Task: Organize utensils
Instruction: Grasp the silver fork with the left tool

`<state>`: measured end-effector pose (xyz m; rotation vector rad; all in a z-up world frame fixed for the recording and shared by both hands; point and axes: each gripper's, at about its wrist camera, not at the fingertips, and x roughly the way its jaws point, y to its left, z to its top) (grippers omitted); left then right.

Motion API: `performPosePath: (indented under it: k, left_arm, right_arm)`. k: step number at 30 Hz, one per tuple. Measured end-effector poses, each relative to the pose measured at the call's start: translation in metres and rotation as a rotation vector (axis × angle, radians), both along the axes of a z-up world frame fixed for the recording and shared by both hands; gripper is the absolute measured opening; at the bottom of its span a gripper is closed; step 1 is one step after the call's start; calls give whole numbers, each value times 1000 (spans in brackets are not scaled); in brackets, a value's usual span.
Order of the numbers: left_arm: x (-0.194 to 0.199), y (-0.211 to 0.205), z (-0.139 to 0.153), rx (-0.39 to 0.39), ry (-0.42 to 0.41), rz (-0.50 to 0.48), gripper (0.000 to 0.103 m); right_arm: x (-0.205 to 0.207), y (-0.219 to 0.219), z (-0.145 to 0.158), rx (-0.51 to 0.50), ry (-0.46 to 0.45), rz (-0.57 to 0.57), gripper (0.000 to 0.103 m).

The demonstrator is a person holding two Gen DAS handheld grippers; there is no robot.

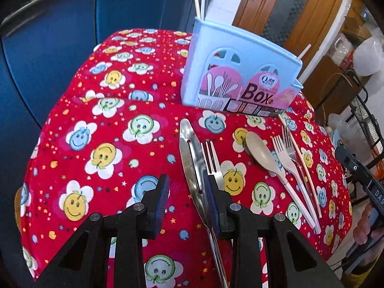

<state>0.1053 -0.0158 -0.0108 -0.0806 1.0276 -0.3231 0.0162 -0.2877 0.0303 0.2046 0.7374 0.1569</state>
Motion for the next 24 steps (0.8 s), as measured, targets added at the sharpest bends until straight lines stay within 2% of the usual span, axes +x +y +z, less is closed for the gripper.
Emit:
performPosePath:
  k: [10,12,14,24]
  left_arm:
    - [3,-4,-5,-6,20,-20,32]
    - [3,-6,-5,-6,17,-31,23]
    - [4,-7,-5,-26,28,-43,8]
    - [4,6,-3,-100,29,-11,3]
  right_arm:
    - [3,-1,-7,0,26,0,25]
    - [4,-1,-9,-2,38,5,25]
    - [6,0,-11,-6,50,11,25]
    - [22,4,-21,-35,166,54,25]
